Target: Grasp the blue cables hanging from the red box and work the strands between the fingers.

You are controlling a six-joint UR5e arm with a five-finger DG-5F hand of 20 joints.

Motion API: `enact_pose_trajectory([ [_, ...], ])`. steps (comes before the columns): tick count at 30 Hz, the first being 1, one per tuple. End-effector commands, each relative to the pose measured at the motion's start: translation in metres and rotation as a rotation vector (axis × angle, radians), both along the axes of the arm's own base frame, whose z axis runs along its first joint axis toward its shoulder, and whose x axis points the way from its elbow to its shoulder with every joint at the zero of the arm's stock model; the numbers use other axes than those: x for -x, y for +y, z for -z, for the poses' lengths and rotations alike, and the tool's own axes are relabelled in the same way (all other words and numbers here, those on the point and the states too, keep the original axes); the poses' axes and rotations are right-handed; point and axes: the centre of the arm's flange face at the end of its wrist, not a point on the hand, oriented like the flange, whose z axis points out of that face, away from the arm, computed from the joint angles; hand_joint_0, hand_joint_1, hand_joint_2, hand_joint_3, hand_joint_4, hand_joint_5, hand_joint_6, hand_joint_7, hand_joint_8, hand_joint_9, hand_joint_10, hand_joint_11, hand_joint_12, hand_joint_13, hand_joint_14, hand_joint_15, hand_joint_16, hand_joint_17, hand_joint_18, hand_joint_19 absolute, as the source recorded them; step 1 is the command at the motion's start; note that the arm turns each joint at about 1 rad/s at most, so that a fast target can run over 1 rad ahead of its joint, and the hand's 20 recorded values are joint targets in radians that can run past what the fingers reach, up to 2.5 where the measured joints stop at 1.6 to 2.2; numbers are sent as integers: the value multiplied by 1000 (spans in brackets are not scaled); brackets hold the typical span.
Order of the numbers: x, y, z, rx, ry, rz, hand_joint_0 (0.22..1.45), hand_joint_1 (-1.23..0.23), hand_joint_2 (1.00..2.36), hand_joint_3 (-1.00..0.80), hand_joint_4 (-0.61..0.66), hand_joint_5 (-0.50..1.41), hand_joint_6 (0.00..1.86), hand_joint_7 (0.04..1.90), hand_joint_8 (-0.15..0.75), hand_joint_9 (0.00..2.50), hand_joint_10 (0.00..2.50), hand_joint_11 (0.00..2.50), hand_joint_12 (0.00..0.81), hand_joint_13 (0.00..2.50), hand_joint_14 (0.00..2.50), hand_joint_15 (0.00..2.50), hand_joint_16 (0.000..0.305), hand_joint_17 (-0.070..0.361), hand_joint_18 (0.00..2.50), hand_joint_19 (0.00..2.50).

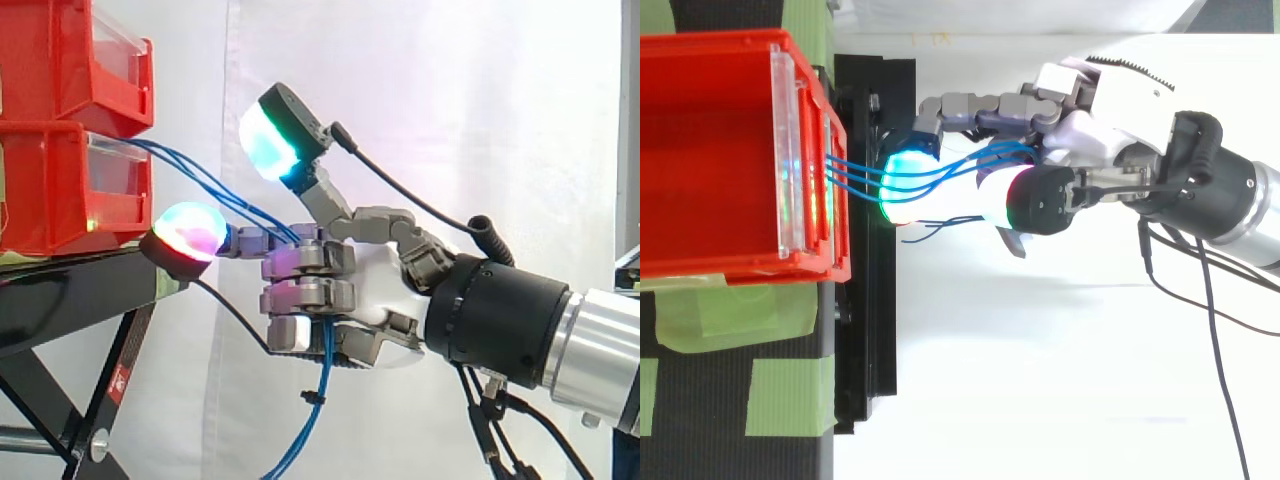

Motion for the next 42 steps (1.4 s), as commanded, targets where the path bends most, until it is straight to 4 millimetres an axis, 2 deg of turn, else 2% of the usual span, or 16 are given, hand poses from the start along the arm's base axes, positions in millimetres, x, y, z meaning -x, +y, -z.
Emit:
enact_pose_trajectory([
  [1, -1, 0, -1, 0, -2, 0, 809, -626, 1004, -919, 276, 198, 212, 1309, 424, 1059, 2500, 2500, 518, 1275, 2500, 1700, 60, 135, 1617, 768],
  [8, -1, 0, -1, 0, -2, 0, 815, -626, 1004, -898, 273, 198, 240, 1302, 423, 1060, 2500, 2500, 519, 1278, 2500, 1718, 59, 134, 1615, 779],
  [10, -1, 0, -11, 2, -13, 2, 820, -624, 1004, -882, 268, 197, 244, 1306, 424, 1059, 2500, 2500, 519, 1277, 2500, 1710, 59, 133, 1613, 783],
  [14, 1, -2, -15, 13, 12, 5, 829, -622, 1005, -858, 265, 195, 272, 1307, 421, 1060, 2500, 2500, 519, 1276, 2500, 1714, 59, 133, 1611, 789],
  [42, 3, -1, -12, 19, 38, 1, 873, -607, 1007, -818, 261, 196, 409, 1275, 428, 1085, 2500, 2500, 519, 1287, 2500, 1740, 57, 128, 1628, 817],
])
